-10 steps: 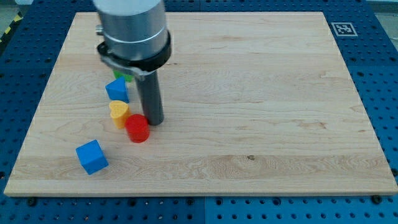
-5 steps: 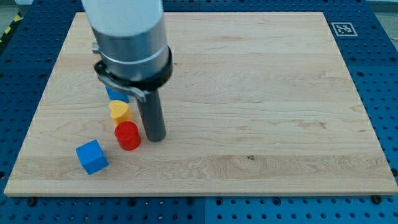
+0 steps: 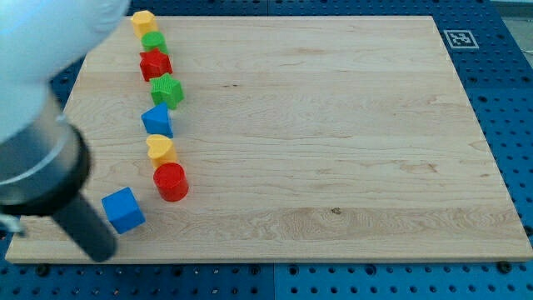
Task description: Move the red circle to the top right of the blue cube
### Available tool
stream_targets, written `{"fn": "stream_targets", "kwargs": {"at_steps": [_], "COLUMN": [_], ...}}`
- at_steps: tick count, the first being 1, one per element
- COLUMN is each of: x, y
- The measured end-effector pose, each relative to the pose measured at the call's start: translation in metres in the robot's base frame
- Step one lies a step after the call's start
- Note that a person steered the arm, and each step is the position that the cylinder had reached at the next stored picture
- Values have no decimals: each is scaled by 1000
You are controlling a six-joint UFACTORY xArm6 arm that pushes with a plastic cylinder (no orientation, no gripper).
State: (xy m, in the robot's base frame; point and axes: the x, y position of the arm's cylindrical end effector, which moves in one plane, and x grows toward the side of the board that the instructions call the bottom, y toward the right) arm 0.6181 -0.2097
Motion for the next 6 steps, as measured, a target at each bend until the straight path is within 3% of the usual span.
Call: {"fn": "stream_targets", "kwargs": {"at_steps": [2,6], "x": [-26,-39], "y": [-53,-34]}}
